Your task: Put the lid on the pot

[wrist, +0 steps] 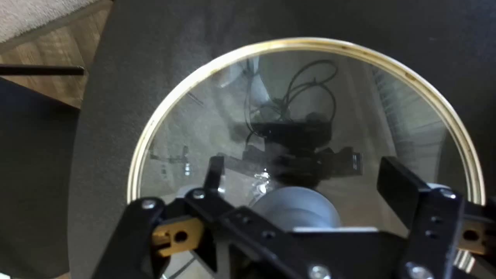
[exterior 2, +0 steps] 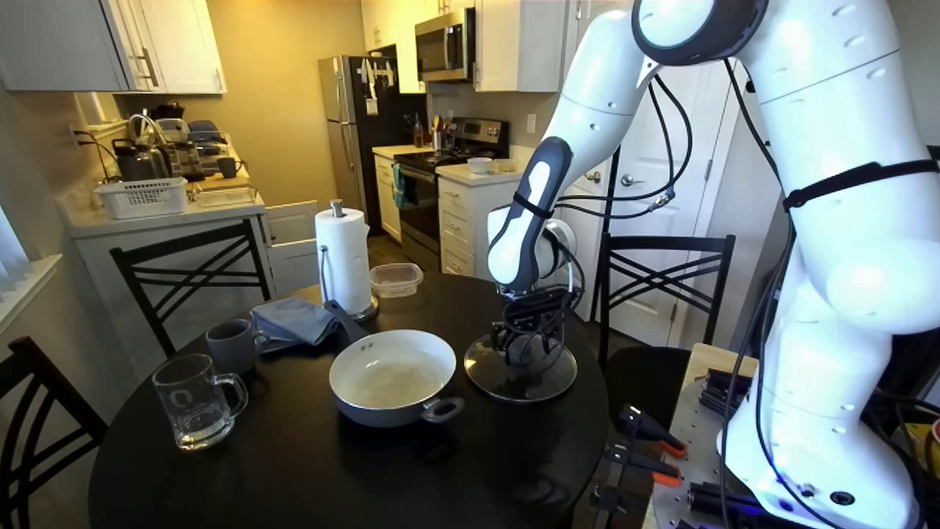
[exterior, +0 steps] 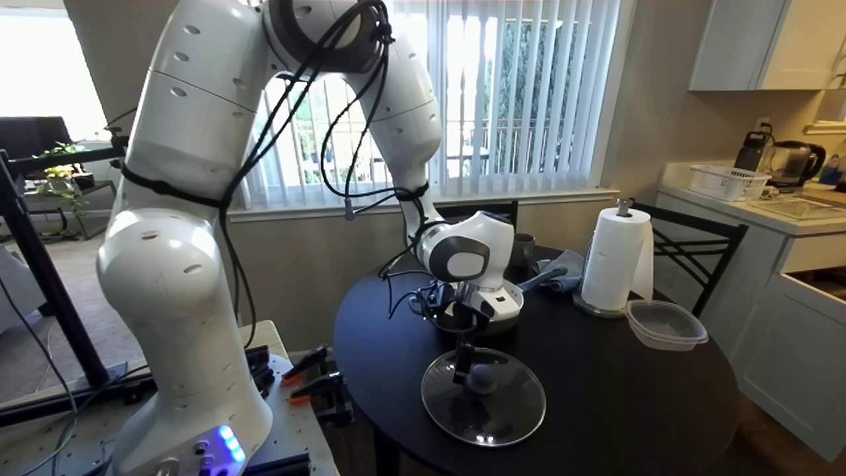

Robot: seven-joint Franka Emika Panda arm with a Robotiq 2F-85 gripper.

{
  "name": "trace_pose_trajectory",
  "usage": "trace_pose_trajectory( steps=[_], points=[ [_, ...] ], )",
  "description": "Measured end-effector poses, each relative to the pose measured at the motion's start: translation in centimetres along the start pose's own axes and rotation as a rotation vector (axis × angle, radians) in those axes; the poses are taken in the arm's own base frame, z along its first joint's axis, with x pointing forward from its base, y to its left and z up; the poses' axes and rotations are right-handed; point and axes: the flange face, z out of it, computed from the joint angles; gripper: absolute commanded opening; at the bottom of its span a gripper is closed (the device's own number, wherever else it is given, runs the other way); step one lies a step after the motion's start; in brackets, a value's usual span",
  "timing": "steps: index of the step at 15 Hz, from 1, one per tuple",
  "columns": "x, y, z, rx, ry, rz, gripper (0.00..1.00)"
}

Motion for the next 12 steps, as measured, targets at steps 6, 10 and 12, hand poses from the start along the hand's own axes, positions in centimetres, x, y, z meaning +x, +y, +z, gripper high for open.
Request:
trace_pose_trajectory(
  steps=[6, 10, 12],
  points=[
    [0.8, 1.1, 0.8, 0.08, 0.135, 0.081, 1.0],
    [1.1, 3.1, 1.2, 0.122, 0.179, 0.163, 1.0],
    [1.0, 3.4, 1.2, 0.14, 0.188, 0.184, 1.0]
  ],
)
